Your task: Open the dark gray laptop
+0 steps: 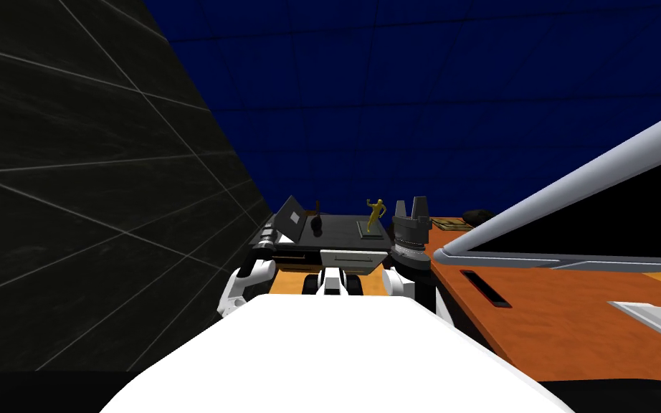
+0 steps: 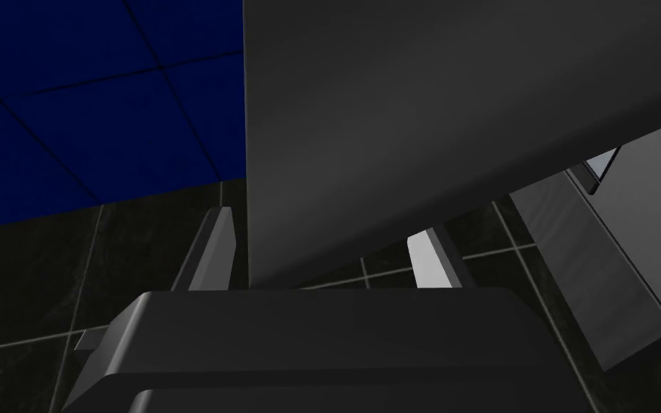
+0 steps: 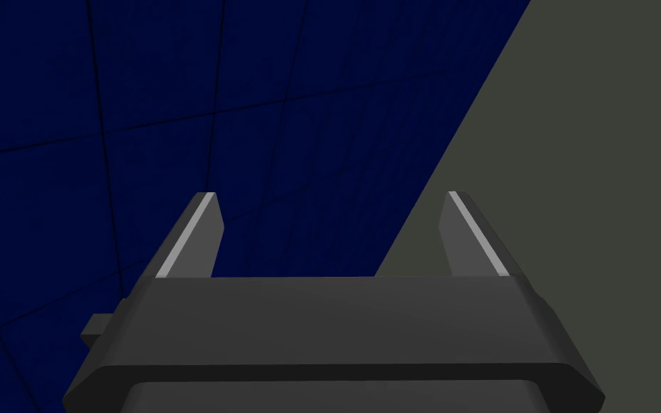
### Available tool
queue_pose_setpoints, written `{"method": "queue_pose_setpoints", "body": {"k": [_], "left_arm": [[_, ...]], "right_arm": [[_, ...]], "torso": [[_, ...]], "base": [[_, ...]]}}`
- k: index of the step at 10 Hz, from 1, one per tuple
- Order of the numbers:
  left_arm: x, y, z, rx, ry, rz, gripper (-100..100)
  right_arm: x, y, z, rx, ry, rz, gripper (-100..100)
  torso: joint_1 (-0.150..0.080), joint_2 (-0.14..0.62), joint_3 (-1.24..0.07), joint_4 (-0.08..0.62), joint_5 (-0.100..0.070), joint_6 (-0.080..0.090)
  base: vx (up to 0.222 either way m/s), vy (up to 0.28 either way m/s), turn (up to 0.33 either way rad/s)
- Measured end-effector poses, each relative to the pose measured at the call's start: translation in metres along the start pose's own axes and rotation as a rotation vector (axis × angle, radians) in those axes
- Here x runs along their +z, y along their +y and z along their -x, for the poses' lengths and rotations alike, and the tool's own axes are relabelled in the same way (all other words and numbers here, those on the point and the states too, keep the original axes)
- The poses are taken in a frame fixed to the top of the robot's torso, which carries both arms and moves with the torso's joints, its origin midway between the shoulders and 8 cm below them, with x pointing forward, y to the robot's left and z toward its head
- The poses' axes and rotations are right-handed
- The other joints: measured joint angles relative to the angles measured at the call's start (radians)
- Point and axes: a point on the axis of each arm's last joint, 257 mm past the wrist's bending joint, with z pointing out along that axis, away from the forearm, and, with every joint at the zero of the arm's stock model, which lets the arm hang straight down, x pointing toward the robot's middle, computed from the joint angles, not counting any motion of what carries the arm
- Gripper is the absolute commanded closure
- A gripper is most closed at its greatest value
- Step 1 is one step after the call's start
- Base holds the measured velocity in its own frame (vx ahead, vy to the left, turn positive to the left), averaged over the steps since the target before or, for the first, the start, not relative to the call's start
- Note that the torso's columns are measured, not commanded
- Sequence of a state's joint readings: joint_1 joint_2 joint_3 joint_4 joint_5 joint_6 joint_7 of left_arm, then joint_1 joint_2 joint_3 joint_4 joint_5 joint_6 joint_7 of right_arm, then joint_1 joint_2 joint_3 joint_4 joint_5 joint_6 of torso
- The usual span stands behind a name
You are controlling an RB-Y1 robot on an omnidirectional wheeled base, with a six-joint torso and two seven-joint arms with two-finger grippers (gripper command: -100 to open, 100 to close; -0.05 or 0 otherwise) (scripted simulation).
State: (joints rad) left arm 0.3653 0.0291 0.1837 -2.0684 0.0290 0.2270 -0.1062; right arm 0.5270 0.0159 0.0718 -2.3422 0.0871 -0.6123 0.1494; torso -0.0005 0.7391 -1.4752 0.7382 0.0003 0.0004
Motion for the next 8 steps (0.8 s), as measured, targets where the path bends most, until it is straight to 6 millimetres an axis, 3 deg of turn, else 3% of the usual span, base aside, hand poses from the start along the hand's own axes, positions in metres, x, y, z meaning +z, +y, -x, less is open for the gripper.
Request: {"method": "queue_pose_setpoints", "body": {"k": [8], "left_arm": [[0.012,0.038,-0.041,-0.329,0.059,0.106,100]], "right_arm": [[0.0,0.0,0.0,0.0,0.0,0.0,0]], "torso": [[0.001,-0.001,-0.001,0.001,-0.001,-0.001]], "base": [[-0.014,0.1,0.017]]}}
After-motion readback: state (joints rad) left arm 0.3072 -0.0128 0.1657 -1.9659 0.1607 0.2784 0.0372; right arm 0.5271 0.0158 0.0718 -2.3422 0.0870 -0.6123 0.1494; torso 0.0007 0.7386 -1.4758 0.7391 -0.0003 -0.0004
